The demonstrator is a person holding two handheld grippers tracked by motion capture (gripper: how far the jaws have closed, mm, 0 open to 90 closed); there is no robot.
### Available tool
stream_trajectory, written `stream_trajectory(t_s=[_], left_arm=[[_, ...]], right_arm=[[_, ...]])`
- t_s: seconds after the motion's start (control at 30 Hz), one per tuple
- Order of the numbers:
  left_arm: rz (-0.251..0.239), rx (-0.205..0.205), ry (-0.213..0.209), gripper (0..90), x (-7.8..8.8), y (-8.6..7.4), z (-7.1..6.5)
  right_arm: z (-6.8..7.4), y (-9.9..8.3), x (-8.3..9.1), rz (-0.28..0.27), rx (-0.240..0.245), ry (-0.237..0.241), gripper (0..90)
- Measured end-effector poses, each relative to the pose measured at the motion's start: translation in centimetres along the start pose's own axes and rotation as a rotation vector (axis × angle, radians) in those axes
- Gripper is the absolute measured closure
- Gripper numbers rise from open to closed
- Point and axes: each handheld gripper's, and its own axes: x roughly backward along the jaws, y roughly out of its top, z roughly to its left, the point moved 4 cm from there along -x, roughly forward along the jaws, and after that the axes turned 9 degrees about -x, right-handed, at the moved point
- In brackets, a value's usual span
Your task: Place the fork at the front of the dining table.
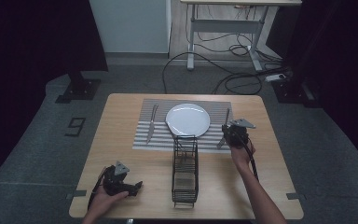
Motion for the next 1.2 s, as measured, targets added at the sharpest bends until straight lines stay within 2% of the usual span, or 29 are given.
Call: stream_trajectory(t_s=[0.47,0.63,0.83,0.93,0.97,1.1,1.2], left_arm=[[0.0,0.0,0.0,0.0,0.0,0.0,0.0],[0.0,0.0,0.0,0.0,0.0,0.0,0.0],[0.0,0.0,0.0,0.0,0.0,0.0,0.0],[0.0,0.0,0.0,0.0,0.0,0.0,0.0],[0.0,0.0,0.0,0.0,0.0,0.0,0.0],[0.0,-0.001,0.0,0.0,0.0,0.0,0.0],[0.0,-0.002,-0.001,0.0,0.0,0.0,0.0]], right_arm=[[0.0,0.5,-1.7,0.021,-0.025,-0.02,85.4],[-0.4,0.6,-2.5,0.032,-0.059,-0.028,85.1],[-0.4,0.6,-3.3,0.045,-0.059,-0.037,85.0],[-0.4,0.7,-3.9,0.045,-0.065,-0.046,85.1],[-0.6,0.6,-4.3,0.046,-0.084,-0.047,85.1],[-0.8,0.6,-4.9,0.063,-0.104,-0.051,85.2],[-0.5,0.5,-5.7,0.072,-0.103,-0.055,85.8]])
